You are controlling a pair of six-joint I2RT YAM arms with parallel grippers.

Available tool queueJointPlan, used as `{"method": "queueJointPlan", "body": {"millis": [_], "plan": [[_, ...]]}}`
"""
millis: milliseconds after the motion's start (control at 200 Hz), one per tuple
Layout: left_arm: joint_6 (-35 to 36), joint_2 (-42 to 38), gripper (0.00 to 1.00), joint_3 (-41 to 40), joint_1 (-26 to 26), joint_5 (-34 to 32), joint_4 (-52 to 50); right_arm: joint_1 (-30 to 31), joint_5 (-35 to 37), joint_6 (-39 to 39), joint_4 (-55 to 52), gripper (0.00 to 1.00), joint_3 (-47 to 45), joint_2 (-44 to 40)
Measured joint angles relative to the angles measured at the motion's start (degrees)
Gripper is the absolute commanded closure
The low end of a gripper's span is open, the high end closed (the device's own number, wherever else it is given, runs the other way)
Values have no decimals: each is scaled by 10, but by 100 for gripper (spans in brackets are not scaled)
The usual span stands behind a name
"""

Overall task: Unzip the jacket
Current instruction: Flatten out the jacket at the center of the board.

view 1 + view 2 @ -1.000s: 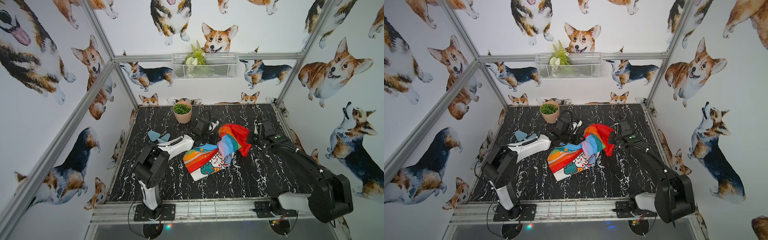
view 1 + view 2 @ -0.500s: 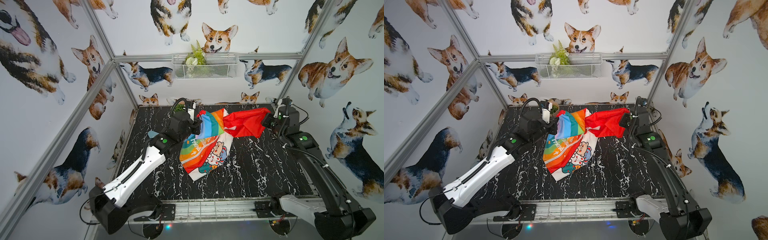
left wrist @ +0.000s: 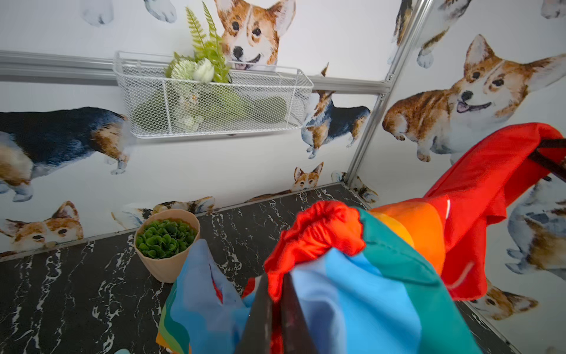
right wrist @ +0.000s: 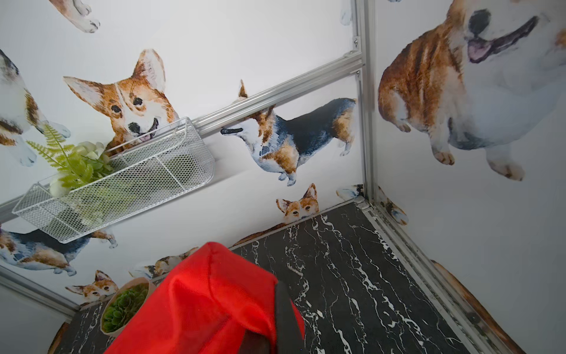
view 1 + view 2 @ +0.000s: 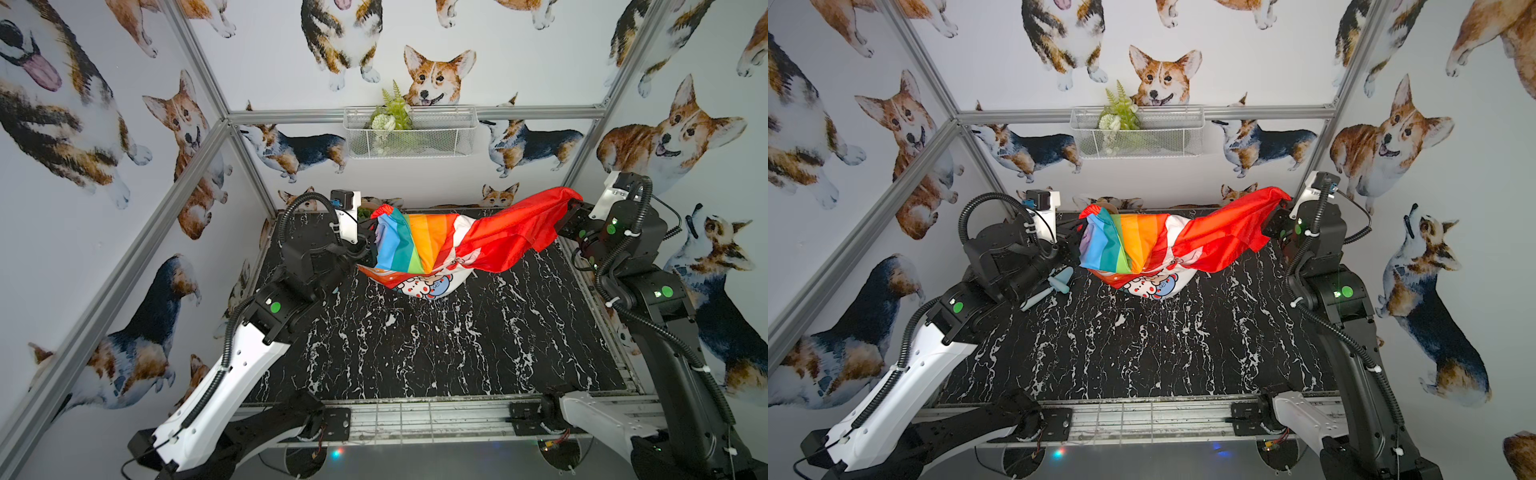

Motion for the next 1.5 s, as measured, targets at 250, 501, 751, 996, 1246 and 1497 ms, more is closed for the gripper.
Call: {"method": "queueJointPlan", "body": {"millis": [250,501,751,996,1246,1497], "plan": [[-22,73,100,-69,0,83,-11,-9,-2,-13,-33,100,-83,-1],[-43,244,100,-107,-1,141,26,-22,-54,12,-23,100,-228,75],[-56,378,96,-110,-2,196,88,-23,-102,41,25,100,-298,138],[-59,400,68,-111,-4,191,100,-23,-115,47,49,100,-308,156],[-59,398,71,-109,-4,164,99,-23,-128,49,58,100,-312,159],[-59,387,81,-109,-4,146,94,-23,-130,50,61,100,-314,159]]}}
